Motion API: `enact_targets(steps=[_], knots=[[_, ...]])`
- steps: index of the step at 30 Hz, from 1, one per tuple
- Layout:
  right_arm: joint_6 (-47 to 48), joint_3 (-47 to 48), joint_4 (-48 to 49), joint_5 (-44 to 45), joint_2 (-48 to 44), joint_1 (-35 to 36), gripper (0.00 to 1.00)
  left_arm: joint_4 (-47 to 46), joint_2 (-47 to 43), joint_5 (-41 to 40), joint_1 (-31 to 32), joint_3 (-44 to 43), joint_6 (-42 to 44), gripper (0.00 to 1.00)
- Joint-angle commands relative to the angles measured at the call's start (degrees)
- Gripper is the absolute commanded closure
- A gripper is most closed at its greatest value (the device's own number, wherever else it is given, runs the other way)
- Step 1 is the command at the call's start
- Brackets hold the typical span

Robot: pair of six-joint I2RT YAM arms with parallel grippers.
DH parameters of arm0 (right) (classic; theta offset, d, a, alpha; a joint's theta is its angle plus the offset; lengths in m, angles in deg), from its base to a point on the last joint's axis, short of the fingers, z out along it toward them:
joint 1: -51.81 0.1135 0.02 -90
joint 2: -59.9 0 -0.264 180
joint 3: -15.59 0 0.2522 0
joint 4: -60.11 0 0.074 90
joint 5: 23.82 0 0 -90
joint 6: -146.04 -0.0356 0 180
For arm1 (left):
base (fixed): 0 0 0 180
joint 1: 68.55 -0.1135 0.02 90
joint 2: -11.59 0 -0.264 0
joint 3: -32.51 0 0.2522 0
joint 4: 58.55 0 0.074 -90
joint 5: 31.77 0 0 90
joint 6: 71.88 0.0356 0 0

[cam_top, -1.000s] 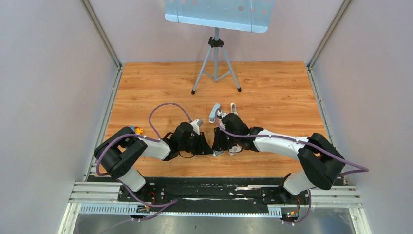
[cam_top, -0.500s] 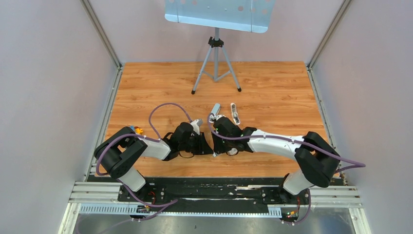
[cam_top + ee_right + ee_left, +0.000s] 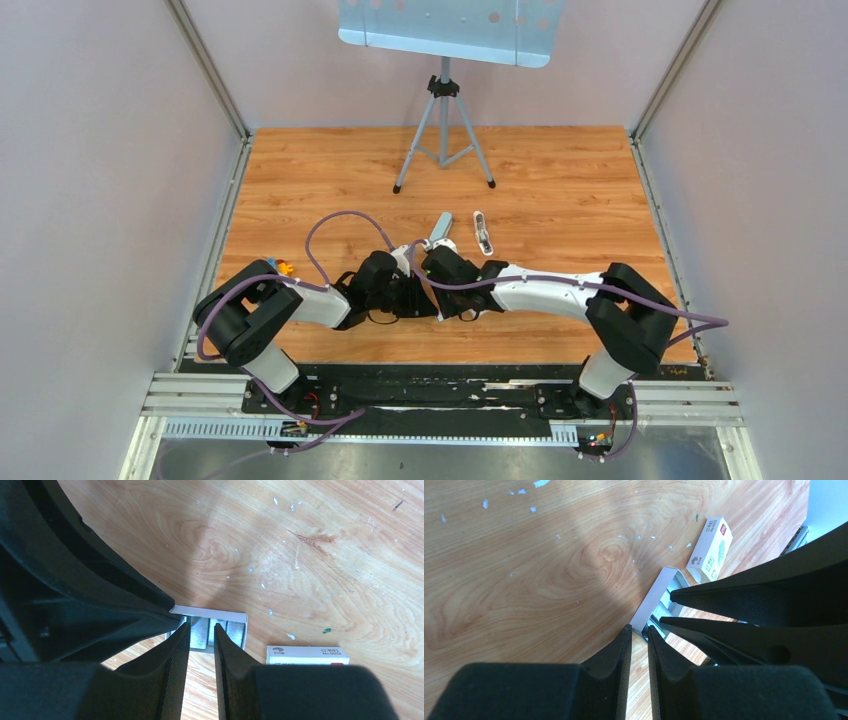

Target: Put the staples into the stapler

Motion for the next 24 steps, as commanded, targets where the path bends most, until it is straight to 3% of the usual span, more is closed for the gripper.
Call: enact_targets(steps=[1,24], knots=[[0.4,1.2,-2.0,1.5,1.5,1.3,0.72,1.2,-0.6,-1.9,0.7,-0.2,1.0,0.80],[0.8,2.3,-3.1,1.8,4.0,2.0,0.75,2.3,-1.4,-2.3,0.7,-0.5,1.6,0.80]])
